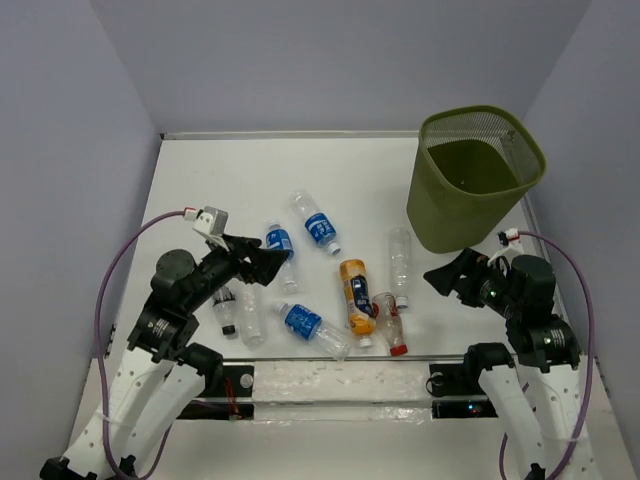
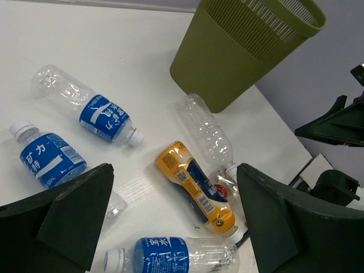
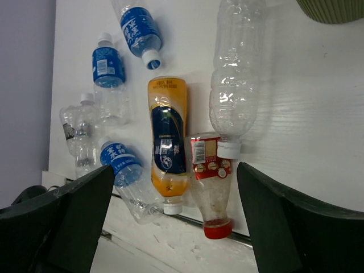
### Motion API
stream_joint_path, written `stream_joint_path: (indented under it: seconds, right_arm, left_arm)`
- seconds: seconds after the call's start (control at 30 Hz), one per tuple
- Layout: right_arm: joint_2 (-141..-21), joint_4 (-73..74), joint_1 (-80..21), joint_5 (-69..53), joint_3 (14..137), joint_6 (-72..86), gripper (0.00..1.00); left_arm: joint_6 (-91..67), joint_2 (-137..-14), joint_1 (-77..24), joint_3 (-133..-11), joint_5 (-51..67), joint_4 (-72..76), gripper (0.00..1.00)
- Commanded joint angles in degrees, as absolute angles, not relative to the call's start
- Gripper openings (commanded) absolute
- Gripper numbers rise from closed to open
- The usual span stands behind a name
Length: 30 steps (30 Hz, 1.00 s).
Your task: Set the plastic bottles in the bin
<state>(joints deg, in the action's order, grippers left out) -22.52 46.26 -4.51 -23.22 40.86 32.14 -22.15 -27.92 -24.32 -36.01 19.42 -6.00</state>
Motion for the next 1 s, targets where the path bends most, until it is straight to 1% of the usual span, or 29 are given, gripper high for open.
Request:
stream_joint_path:
  seconds: [0.0, 0.07, 0.17, 0.37, 0.47, 0.63, 0.7, 0.8, 0.93, 0.97]
  right_arm:
    - [-23.9, 38.3, -4.3, -21.3, 35.7, 35.2, 0.94]
    - [-24.8, 35.3, -4.3, -20.7, 33.8, 35.3, 0.94]
    - [-27.0, 31.6, -4.3, -19.3, 31.9, 34.7, 0.95]
    - [-33.6, 23.4, -4.8, -18.0, 29.5, 34.4, 0.97]
    - [-35.6, 19.9, -7.6, -15.1, 27.9, 34.3, 0.98]
    - [-40.4, 15.7, -13.1, -11.3, 27.8, 34.2, 0.99]
    - [-44.0, 12.9, -17.9, -9.4, 27.6, 35.1, 0.99]
    - [-49.3, 10.2, -23.1, -3.4, 27.9, 35.6, 0.99]
    - [-54.2, 6.9, -23.6, 3.3, 27.9, 35.6, 1.0]
    - [-54.9, 6.6, -23.6, 4.0, 27.9, 35.8, 1.0]
  left_arm:
    - [-24.5, -30.9, -24.4, -36.9, 19.2, -6.2, 0.99]
    - [-25.0, -33.0, -24.5, -37.6, 16.7, -9.1, 0.99]
    - [-26.1, -37.3, -24.5, -39.2, 9.6, -13.0, 0.99]
    - [-26.6, -43.2, -24.4, -40.1, 5.6, -16.1, 0.99]
    - [-27.2, -46.7, -24.5, -40.0, 5.8, -16.1, 0.99]
    - [-29.8, -49.3, -24.5, -39.3, 4.8, -14.8, 0.99]
    - [-31.2, -50.6, -24.9, -39.0, 3.2, -14.0, 0.99]
    - [-33.0, -52.4, -26.6, -38.4, 0.2, -13.0, 0.99]
    - [-33.8, -55.7, -29.8, -38.8, -7.4, -12.4, 0.99]
    - [-33.9, -56.4, -30.2, -38.9, -7.5, -12.5, 0.99]
